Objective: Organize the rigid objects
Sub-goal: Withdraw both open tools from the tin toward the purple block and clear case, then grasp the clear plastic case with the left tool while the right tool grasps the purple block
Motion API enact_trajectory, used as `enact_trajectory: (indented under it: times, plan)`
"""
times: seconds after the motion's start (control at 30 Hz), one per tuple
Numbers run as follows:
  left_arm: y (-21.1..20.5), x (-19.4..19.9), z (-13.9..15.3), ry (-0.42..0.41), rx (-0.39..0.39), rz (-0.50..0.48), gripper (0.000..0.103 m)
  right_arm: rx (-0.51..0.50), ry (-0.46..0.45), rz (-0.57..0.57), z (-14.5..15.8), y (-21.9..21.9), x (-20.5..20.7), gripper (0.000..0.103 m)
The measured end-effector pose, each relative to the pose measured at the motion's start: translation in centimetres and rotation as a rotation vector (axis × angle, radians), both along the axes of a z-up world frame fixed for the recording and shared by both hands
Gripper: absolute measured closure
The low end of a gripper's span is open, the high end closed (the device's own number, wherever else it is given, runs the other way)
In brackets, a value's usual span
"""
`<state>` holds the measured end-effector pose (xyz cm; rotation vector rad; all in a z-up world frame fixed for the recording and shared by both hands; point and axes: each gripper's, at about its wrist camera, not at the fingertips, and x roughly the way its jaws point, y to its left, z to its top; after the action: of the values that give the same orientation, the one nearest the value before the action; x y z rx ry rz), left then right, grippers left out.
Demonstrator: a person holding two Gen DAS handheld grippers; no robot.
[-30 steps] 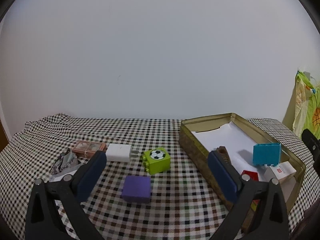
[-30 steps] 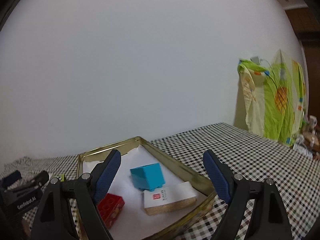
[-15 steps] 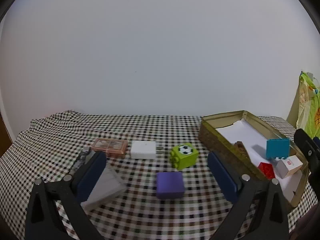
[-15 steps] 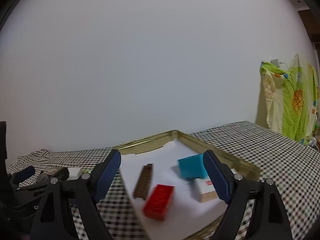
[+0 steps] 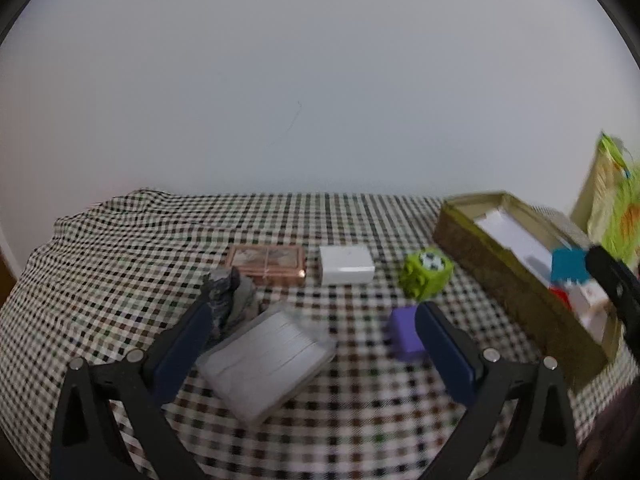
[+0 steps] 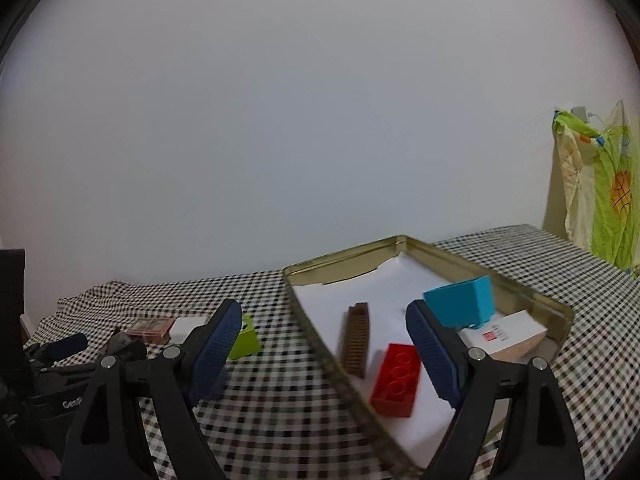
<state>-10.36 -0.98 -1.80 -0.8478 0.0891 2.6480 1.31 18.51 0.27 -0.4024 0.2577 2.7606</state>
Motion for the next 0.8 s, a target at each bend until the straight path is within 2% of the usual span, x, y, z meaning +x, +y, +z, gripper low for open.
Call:
enact_trajectory:
  times: [0.1, 0.27, 0.33, 0.43, 0.67, 0.8]
  plan:
    - [-1.4, 0.1, -0.2, -0.025, -0.012, -0.082, 0.001, -0.028, -0.018, 0.026, -0.2, -0.2, -0.5, 0.017]
    - [-2.7, -0.4, -0.8, -0.068, -0.022, -0.134, 0.001, -0.05, -0.031, 0.063, -0.4, -0.5, -0.6, 0.017]
    - [-2.4, -0.9, -1.2, -0.102, -0.035, -0.131, 0.001, -0.05, -0.034, 0.072, -0.4, -0.7, -0.7, 0.017]
    - [-1.4, -1.6, -2.1, -0.162, -0.08, -0.138, 0.01, -0.054, -0.048, 0.09, -0.5, -0.8, -1.0, 0.017]
    - [-0.5, -3.4, -4.0, -0.27, -0.134, -0.117, 0.018, -0.078, -0.069, 0.108, -0.7, -0.8, -1.3, 0.017]
    - [-0.7, -4.2, -3.5, -0.248, -0.11, -0.097, 0.018, -0.094, -0.077, 0.112, -0.7, -0.7, -1.3, 0.017]
